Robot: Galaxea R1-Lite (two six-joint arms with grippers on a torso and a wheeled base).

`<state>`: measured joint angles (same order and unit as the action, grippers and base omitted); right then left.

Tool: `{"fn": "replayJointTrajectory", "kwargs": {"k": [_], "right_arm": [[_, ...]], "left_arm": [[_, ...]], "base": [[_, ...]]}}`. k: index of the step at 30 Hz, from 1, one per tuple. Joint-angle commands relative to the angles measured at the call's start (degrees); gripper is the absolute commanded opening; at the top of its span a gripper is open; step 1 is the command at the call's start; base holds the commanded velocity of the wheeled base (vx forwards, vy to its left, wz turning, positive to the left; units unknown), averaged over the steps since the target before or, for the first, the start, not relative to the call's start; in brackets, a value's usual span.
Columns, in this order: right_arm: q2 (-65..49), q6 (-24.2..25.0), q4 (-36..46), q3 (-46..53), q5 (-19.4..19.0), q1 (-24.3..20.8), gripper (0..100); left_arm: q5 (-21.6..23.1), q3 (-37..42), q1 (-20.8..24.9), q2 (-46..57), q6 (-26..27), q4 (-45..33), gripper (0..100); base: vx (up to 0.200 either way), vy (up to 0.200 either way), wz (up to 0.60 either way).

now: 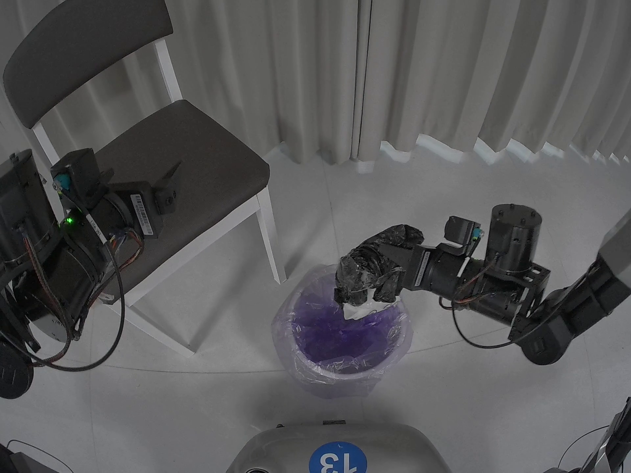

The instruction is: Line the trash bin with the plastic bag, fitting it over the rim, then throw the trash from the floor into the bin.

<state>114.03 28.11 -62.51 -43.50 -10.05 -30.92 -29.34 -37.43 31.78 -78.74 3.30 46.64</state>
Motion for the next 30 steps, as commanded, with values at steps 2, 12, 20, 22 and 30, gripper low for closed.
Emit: {"fn": "replayJointTrajectory", "kwargs": {"k": [2, 12, 20, 22, 30], "right_arm": [[10.86, 1.33, -3.93, -0.36, 0.46, -1.69, 0], [16.66, 1.6, -3.93, -1.94, -0.06, -1.08, 0], [17.19, 1.51, -3.67, 1.04, 0.64, -3.19, 0], [15.34, 1.42, -3.93, 2.98, 0.82, -4.68, 0], [15.26, 0.98, 4.15, -5.72, 0.73, -4.07, 0]], "left_arm": [[-0.19, 2.53, -0.05, 2.54, 0.21, 0.38, 100], [-0.28, 2.8, -0.4, 4.47, 0.48, 0.29, 100], [-0.36, 3.5, -0.05, 4.74, 0.74, 0.38, 100], [-0.72, 3.59, -0.05, 5.79, 1.0, 0.29, 100], [-0.98, 5.35, 0.91, 7.64, 1.44, 0.29, 100]], "base": [[0.0, 0.0, 0.0], [0.0, 0.0, 0.0], [0.0, 0.0, 0.0], [0.0, 0.0, 0.0], [0.0, 0.0, 0.0]]}}
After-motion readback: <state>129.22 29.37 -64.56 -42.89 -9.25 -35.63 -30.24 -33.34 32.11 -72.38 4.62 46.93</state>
